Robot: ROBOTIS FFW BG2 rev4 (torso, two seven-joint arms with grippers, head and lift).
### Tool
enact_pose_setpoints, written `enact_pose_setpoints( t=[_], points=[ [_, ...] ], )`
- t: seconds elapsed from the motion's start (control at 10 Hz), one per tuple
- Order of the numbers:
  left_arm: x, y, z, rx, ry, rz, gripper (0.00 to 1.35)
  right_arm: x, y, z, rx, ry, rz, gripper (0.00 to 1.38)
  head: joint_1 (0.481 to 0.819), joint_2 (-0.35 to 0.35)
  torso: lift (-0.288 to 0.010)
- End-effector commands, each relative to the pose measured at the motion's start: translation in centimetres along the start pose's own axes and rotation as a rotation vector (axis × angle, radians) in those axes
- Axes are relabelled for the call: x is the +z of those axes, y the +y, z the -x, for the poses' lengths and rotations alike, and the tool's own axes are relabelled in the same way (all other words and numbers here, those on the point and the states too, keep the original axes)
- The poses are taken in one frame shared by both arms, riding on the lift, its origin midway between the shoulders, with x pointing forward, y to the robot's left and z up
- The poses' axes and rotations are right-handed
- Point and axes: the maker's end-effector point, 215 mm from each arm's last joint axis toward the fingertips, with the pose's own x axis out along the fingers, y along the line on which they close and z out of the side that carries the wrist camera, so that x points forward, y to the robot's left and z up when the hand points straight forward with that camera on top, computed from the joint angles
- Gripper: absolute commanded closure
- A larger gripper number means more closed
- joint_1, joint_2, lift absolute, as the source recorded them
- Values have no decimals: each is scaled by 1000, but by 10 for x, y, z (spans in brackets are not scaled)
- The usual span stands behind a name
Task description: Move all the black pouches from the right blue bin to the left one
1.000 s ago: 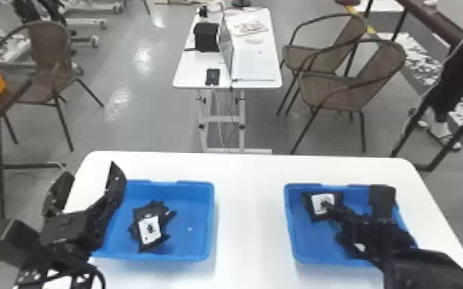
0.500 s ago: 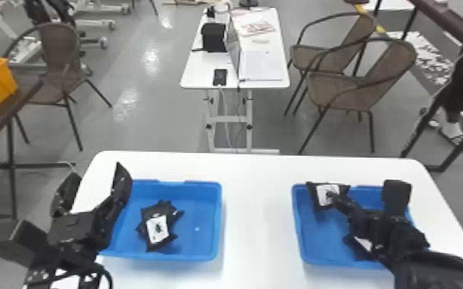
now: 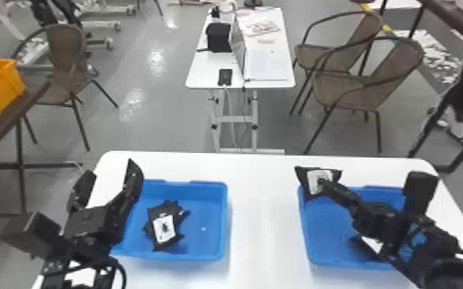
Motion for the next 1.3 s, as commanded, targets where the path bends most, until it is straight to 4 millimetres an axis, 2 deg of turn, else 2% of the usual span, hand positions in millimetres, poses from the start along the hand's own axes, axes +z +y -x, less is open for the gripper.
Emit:
enact_pose_setpoints(
  t=[0.0, 0.2, 0.3, 0.5, 0.7, 0.8, 1.2],
  points=[
    [0, -6, -3, -7, -1, 12, 217, 17, 66, -20, 159, -13, -17, 1277, 695, 90, 10],
    [-6, -18, -9, -34, 25, 47, 216, 38, 154, -53, 401, -5, -3, 1277, 695, 181, 10],
    [-10, -29, -16, -67, 47, 61, 216, 48, 184, -65, 478, -5, 18, 1277, 695, 205, 10],
    [-22, -60, -31, -167, 132, 161, 213, 61, 228, -78, 590, -9, 46, 1277, 695, 254, 10],
    [-23, -91, -44, -289, 196, 220, 196, 59, 259, -83, 665, 8, 60, 1277, 695, 256, 10],
    [-26, -99, -45, -315, 217, 231, 177, 60, 268, -84, 688, 9, 58, 1277, 695, 253, 10],
    [-19, -111, -48, -351, 203, 253, 180, 58, 272, -84, 698, 8, 44, 1277, 695, 252, 10]
  ],
)
